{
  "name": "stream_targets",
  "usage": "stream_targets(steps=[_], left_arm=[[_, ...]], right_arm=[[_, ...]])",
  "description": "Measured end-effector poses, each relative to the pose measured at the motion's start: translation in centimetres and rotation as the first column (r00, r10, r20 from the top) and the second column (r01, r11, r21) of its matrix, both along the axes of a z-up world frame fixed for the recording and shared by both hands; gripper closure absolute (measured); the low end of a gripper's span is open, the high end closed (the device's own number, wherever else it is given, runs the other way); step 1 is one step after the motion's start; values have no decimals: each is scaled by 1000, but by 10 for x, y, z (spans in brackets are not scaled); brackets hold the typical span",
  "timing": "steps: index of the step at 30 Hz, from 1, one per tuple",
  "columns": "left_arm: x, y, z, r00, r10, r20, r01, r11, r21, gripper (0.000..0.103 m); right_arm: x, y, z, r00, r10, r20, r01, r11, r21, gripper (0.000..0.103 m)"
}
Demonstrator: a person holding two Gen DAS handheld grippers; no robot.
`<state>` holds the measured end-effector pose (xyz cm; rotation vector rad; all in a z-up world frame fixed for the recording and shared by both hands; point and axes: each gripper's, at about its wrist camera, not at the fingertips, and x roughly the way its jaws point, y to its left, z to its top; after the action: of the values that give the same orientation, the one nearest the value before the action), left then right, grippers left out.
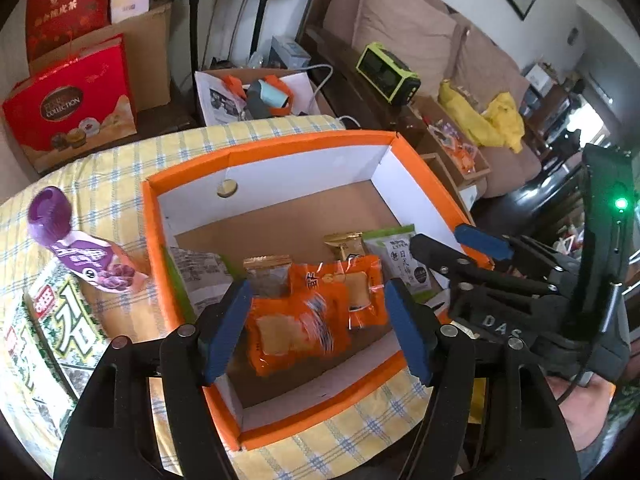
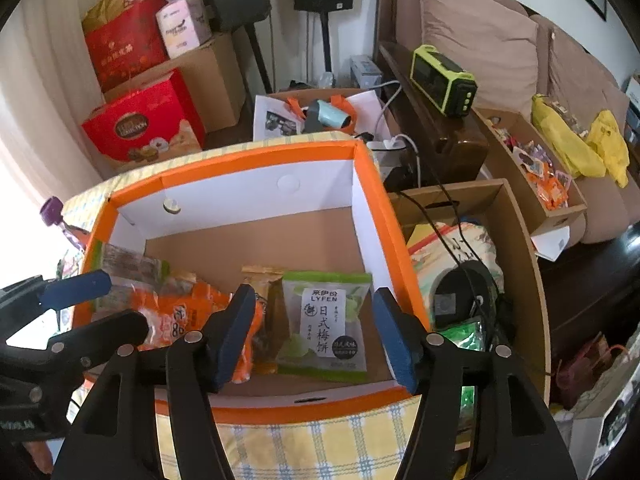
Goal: Organize objects
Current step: 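Carry both packets over the orange box and open both grippers, then withdraw both tools from the box toward the seaweed packets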
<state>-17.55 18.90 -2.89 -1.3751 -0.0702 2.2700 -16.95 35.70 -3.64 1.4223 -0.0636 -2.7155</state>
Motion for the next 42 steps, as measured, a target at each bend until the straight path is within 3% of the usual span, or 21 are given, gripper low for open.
stream_targets(steps=[8,13,17,20,23,32,42], left_arm=[[11,-27,20,999,27,-28,-27,1000,5,34],[23,-51,31,994,84,-70,-83,996,13,17],[28,-72,34,988,127,-89,-128,992,2,10],[30,-90,34,987,142,-73,-141,990,26,7],[33,-109,36,984,163,-71,-160,986,43,1],[38,-175,36,961,274,-31,-271,959,80,0],[41,-244,9,898,439,-18,-439,898,-17,0]], right_arm=[[12,-9,18,999,23,-28,-23,999,-25,33],[19,-27,28,997,58,-47,-60,998,-31,23],[25,-40,33,995,85,-52,-87,995,-39,14],[29,-50,37,993,102,-56,-105,994,-42,1],[33,-63,42,989,131,-67,-133,991,-31,1],[43,-101,46,974,211,-80,-213,977,-24,1],[53,-148,45,948,303,-94,-308,951,-40,1]])
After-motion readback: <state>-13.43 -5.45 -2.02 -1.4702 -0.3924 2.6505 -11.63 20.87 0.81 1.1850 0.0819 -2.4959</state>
